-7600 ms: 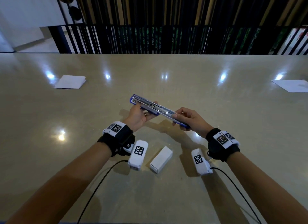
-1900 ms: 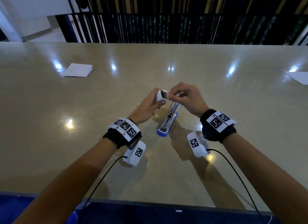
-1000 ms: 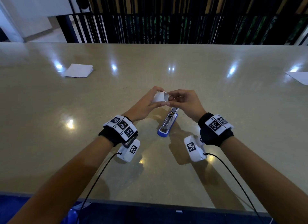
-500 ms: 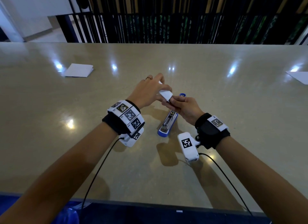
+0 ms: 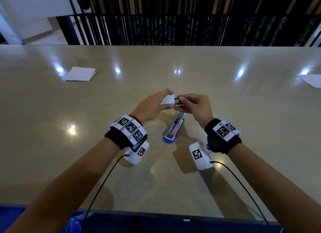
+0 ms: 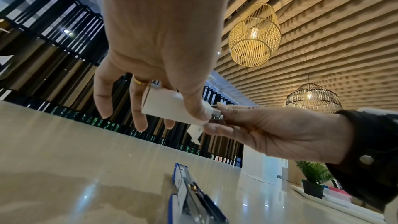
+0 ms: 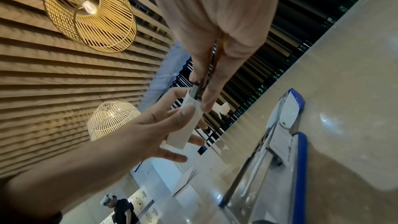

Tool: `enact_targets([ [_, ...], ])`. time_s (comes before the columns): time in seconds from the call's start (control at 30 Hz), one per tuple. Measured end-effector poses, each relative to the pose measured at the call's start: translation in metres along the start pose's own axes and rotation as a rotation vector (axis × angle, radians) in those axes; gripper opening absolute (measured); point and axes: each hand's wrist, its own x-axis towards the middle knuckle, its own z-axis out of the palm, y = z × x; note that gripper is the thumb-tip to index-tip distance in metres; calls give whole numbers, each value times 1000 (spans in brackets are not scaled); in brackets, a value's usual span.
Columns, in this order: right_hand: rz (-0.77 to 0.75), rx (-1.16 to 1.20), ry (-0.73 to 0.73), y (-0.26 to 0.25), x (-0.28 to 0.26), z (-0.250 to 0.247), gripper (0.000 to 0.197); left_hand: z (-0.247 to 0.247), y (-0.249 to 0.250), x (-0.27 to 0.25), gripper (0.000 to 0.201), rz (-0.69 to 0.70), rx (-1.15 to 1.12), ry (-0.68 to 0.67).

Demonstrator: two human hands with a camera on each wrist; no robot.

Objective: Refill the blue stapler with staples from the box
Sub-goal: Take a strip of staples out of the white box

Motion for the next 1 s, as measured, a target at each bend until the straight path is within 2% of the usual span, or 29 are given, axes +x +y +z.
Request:
enact_targets([
  [0.13, -26, -37, -2, -7, 0, 0, 15, 5, 0, -3, 46, -24, -138, -46],
  [0.23, -46, -87, -10, -10, 1, 3, 15, 9, -2, -3, 46, -39, -152, -34],
  [0.5, -124, -115, 61, -11, 5, 3, 10, 11, -2, -2, 30, -36, -347, -48],
  [0.73, -63, -10, 90, -9, 8, -5, 7, 15, -9, -4, 51, -106, -432, -25],
  [0.8, -46, 5, 96, -8, 7, -7, 11, 15, -10, -4, 57, -117, -447, -18],
  [0.9, -40, -26, 96, -5, 5, -11, 18, 15, -9, -4, 58, -121, -486, -21],
  [1.0, -24, -50, 42, -3, 3, -12, 11, 14, -7, -4, 54, -136, -546, -25],
])
